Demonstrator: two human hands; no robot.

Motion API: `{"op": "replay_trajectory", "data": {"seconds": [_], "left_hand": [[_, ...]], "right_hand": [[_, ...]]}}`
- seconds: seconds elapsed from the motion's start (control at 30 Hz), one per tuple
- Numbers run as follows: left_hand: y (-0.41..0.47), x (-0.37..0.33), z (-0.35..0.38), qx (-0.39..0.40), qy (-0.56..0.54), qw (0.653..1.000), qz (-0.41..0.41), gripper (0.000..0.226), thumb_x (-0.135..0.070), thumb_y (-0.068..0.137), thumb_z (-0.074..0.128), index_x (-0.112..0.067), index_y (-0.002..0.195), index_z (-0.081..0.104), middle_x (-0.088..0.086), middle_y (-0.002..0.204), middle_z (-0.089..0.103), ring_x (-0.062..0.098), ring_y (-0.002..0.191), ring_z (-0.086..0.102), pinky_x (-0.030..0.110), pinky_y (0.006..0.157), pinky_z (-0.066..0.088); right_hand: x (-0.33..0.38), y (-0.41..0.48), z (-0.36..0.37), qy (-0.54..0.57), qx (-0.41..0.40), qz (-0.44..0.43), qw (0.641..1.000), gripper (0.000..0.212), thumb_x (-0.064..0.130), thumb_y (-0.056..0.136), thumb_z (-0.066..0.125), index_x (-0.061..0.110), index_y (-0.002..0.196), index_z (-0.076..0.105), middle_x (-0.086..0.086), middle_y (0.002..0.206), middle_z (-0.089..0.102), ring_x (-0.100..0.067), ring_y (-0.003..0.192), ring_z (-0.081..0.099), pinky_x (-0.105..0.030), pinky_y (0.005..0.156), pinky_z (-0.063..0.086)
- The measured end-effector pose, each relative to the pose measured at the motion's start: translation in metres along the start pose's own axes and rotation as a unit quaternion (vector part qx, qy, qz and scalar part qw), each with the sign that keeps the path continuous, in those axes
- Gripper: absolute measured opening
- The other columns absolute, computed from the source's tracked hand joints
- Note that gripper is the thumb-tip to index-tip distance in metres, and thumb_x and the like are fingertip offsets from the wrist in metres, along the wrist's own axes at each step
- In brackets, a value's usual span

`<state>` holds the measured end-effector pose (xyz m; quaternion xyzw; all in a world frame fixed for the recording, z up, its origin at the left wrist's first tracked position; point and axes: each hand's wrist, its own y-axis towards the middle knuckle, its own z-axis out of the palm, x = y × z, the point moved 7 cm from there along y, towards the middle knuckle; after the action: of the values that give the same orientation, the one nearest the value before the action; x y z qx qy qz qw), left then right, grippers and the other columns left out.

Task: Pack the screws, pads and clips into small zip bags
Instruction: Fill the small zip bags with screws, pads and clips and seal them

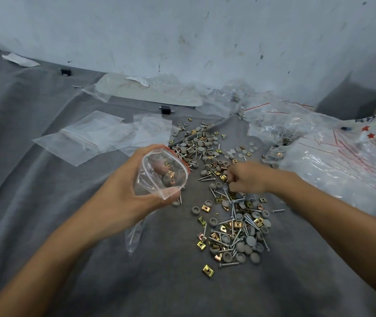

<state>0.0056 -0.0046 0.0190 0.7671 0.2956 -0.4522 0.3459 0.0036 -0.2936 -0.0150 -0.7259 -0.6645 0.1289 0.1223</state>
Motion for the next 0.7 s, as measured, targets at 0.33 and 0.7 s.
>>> {"op": "replay_trajectory", "data": {"seconds": [0.33, 0.7], "left_hand": [[0.0, -0.002, 0.001, 0.008, 0.005, 1.0, 0.002, 0.071, -0.053, 0.072, 0.082, -0.061, 0.131, 0.044, -0.018, 0.12, 0.066, -0.001, 0.113, 0.063, 0.023, 0.092, 0.05], [-0.001, -0.004, 0.0, 0.002, 0.002, 1.0, 0.017, 0.076, -0.047, 0.074, 0.086, -0.046, 0.139, 0.047, -0.016, 0.125, 0.067, 0.002, 0.117, 0.063, 0.036, 0.099, 0.049]], "right_hand": [[0.03, -0.051, -0.086, 0.197, -0.18, -0.067, 0.962, 0.01, 0.032, 0.092, 0.058, 0.023, 0.09, 0.06, 0.005, 0.074, 0.066, -0.004, 0.065, 0.058, -0.029, 0.061, 0.045], [0.137, -0.094, -0.119, 0.248, -0.137, -0.225, 0.932, 0.005, 0.022, 0.097, 0.064, 0.025, 0.096, 0.068, 0.009, 0.087, 0.07, 0.003, 0.072, 0.06, -0.017, 0.065, 0.046]]}}
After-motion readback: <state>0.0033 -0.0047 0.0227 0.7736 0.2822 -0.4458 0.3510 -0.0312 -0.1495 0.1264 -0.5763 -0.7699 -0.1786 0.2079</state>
